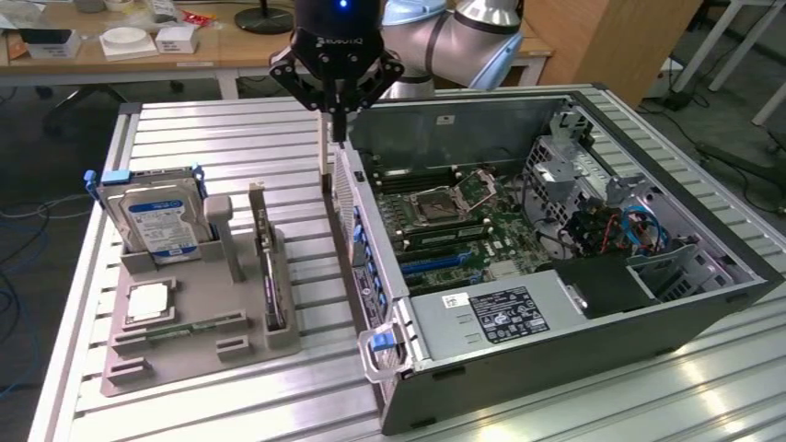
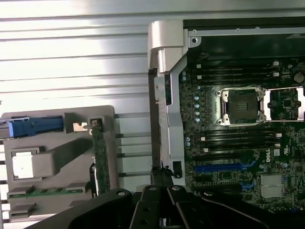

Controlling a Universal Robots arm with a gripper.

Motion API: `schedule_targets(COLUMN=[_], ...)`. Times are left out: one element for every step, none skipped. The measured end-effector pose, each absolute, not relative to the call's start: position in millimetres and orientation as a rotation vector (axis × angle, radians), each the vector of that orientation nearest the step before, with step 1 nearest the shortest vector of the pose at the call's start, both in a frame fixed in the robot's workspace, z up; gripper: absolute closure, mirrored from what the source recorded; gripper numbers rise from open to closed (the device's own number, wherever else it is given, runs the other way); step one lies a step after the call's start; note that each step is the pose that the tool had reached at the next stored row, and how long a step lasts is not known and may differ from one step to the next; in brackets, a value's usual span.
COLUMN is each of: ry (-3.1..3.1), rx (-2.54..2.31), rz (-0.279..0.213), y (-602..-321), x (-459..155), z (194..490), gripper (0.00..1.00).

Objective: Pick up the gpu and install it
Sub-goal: 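Reach for the gpu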

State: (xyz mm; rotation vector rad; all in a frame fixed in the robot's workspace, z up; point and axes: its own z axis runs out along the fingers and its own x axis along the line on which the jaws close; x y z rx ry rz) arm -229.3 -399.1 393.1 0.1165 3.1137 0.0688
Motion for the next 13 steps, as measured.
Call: schedule_targets(ry=[3.114, 3.114, 3.114, 3.114, 3.114, 3.114, 3.114, 3.114, 3.114, 3.114, 3.114, 3.114, 3.114], rx=[0.117, 0.117, 0.117, 0.117, 0.117, 0.117, 0.117, 0.117, 0.117, 0.117, 0.117, 0.117, 0.117], rz=[0.069, 0.069, 0.069, 0.069, 0.069, 0.069, 0.069, 0.069, 0.069, 0.069, 0.069, 0.069, 0.069], y=[-399.0, -399.0, -399.0, -399.0, -399.0, -399.0, -399.0, -399.1, -399.0, -399.0, -399.0, -399.0, -399.1], x=[-230.7, -232.0, -233.6, -235.0, -236.4, -237.8, -239.2, -240.4, -241.8, -243.1, -244.4, -245.8, -247.1], z=[393.1, 393.1, 393.1, 393.1, 393.1, 393.1, 393.1, 393.1, 393.1, 393.0, 393.0, 393.0, 393.0], gripper=[0.9, 0.9, 0.9, 0.9, 0.9, 0.9, 0.9, 0.9, 0.9, 0.9, 0.9, 0.9, 0.9])
